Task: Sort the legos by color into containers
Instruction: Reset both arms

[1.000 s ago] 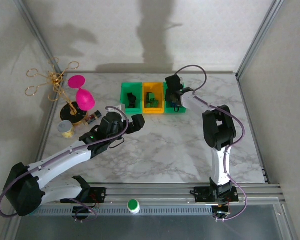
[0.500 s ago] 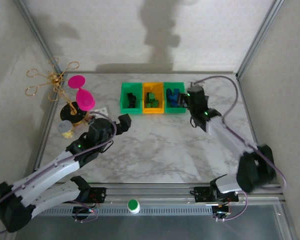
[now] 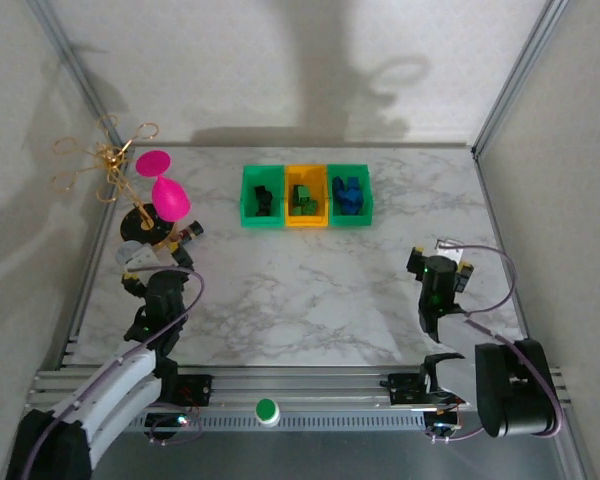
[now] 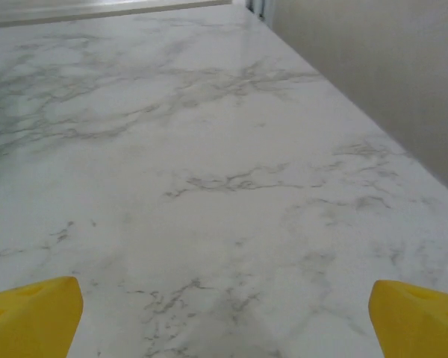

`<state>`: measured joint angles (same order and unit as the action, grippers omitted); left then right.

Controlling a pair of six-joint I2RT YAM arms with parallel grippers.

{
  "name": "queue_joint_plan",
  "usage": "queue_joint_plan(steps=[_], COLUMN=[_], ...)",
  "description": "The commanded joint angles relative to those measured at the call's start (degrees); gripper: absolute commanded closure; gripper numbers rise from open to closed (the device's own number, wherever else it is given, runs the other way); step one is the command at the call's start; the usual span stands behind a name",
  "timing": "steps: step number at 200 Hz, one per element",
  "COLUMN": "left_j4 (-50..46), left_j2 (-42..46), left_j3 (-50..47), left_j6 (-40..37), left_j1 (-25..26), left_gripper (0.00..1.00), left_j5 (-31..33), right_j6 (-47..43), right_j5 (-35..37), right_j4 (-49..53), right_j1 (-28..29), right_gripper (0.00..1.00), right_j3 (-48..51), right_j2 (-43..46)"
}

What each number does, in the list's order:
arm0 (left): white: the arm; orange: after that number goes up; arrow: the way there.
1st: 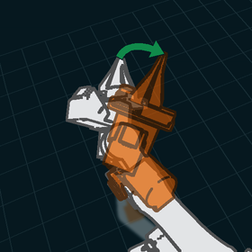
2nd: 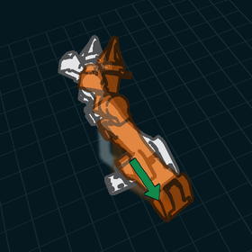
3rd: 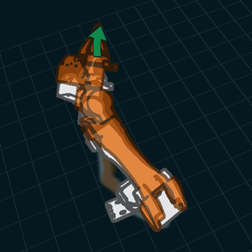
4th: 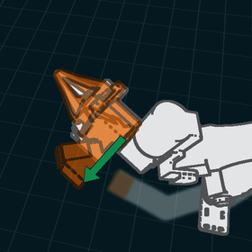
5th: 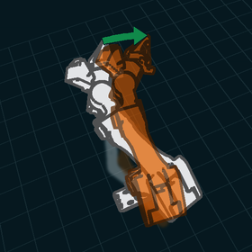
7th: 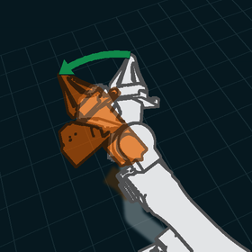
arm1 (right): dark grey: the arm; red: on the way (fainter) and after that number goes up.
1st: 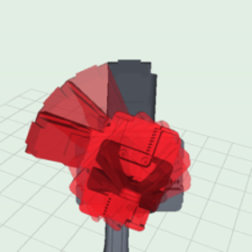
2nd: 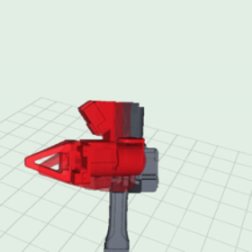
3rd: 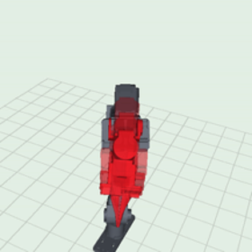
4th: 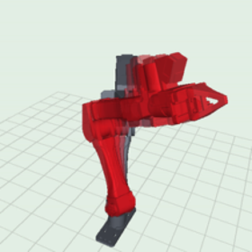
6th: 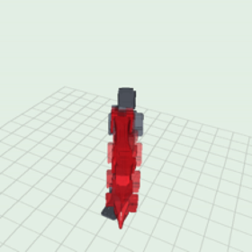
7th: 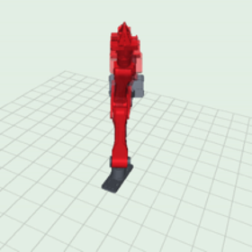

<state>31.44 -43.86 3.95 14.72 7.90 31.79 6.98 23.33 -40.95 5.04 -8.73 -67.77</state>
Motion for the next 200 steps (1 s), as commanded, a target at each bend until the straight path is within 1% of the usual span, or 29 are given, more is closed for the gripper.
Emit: queue_joint_plan(steps=[1,8,16,29,37,46,60,74,83,89,96,108,118,126,151,200], left_j4=[23.56,29.14,33.87,37.18,38.41,42.19,47.53,49.2,49.79,50.26,51.66,43.88,45.73,43.69,43.61,43.21], left_j2=[-5.04,-8.37,-12.73,-19.66,-22.55,-25.82,-31.34,-36.97,-40.45,-42.65,-44.87,-43.48,-44.45,-44.01,-44.38,-44.21], left_j3=[-3.57,-4.69,-5.02,-3.26,-1.89,-1.24,-0.29,1.83,3.21,3.92,4.79,7.55,7.55,8.06,8.52,8.68], left_j6=[-1.53,-1.72,-1.96,-3.59,-3.9,-4.1,-4.96,-5.96,-7.38,-7.95,-7.96,-7.88,-8.79,-8.96,-10.09,-10.15], left_j1=[-6.38,-7.85,-8.62,-9.02,-8.96,-8.73,-8.38,-8.44,-7.96,-7.52,-6.93,-6.5,-5.53,-5.11,-3.48,-3.33], left_gripper=[0.0,0.0,0.0,0.0,0.0,0.0,0.0,0.0,0.0,0.0,0.01,0.01,0.01,0.01,0.01,0.01], left_j5=[-12.61,-14.48,-14.62,-17.89,-21.24,-23.49,-23.53,-25.43,-27.68,-27.64,-25.84,-24.4,-23.17,-22.33,-19.12,-19.05], right_j6=[-1.66,-2.24,-3.21,-4.69,-4.44,-4.77,-5.74,-5.39,-5.25,-5.27,-5.31,-5.37,-5.4,-5.4,-5.4,-5.44], right_j5=[-11.71,-14.0,-14.93,-15.81,-16.96,-18.18,-20.28,-18.82,-18.48,-18.45,-18.37,-18.37,-18.28,-18.55,-18.39,-18.53], right_j4=[-17.83,-21.2,-23.22,-26.25,-25.4,-29.83,-38.69,-32.78,-32.29,-32.72,-32.55,-32.54,-32.6,-32.5,-32.44,-32.36], right_j1=[-3.02,-3.36,-3.47,-3.67,-4.26,-4.38,-4.3,-4.29,-4.25,-4.16,-4.23,-4.07,-4.11,-4.07,-4.15,-4.07], right_gripper=[0.01,0.01,0.01,0.01,0.01,0.01,0.01,0.01,0.01,0.01,0.01,0.01,0.01,0.01,0.01,0.01], right_j3=[-0.59,-0.88,-2.21,-4.07,-5.41,-4.36,-1.23,-3.8,-3.91,-3.84,-3.86,-3.88,-3.79,-3.92,-3.94,-4.01], right_j2=[-3.76,-5.84,-8.95,-13.07,-15.33,-18.12,-21.06,-20.71,-20.56,-20.64,-20.57,-20.58,-20.65,-20.56,-20.64,-20.66])
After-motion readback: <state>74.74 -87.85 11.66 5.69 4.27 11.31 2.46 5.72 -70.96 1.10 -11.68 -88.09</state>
